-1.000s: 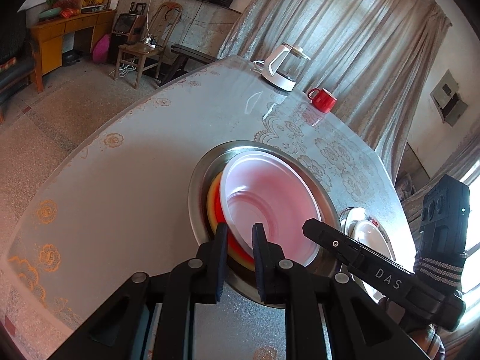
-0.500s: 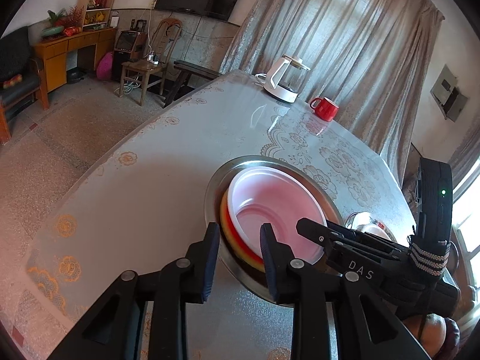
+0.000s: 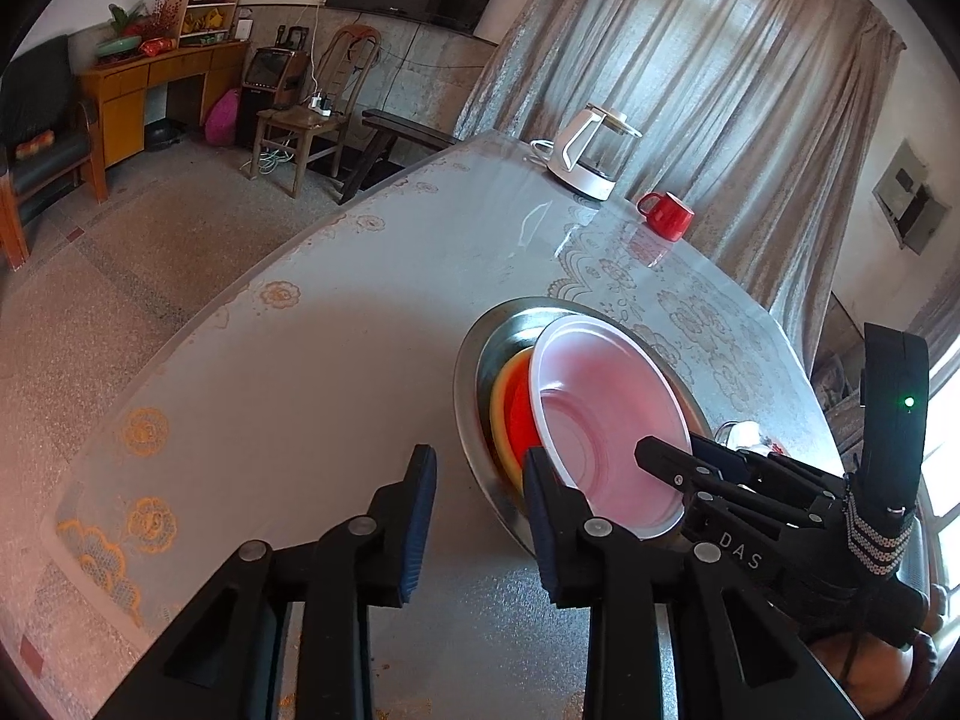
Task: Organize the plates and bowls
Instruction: 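Open both grippers and withdraw them from the red cup rim, then move both grippers back toward the rim of the steel basin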
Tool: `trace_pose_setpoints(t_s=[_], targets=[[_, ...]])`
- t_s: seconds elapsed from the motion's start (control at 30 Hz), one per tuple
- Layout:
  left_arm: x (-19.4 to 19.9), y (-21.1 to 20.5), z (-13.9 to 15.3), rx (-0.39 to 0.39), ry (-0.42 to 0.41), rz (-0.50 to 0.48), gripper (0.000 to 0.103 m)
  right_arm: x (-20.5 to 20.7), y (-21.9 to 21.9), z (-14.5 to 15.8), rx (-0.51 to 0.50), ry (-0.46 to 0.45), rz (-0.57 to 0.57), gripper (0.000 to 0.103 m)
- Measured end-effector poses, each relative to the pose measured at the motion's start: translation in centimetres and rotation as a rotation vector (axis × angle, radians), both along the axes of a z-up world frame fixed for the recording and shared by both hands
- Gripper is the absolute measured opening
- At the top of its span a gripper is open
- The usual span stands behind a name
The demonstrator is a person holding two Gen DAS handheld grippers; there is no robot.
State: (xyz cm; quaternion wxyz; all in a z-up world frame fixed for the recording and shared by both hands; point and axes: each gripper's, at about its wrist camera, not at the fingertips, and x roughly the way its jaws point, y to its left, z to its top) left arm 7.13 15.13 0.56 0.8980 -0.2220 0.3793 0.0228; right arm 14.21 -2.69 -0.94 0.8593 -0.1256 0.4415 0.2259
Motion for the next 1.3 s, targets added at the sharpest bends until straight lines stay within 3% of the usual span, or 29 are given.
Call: trace_pose_setpoints(t_s=[0.5, 0.9, 1.3], targets=[[-0.2, -0.5, 0.0, 0.036, -0.004, 0.001, 0.032, -0.5, -0.8, 0.3, 0.095, 0.044, -0.023, 0.030], [-0.8, -1.4, 0.2, 0.113, -0.022, 0.007, 0.033, -1.8, -3.3, 1.2, 0.242, 0.025, -0.085, 0.031], [-1.5, -2.8, 0.2, 0.157, -0.024, -0.006, 0.033, -3.2, -4.9, 1.6, 0.312, 0.003, -0.092, 0.031]])
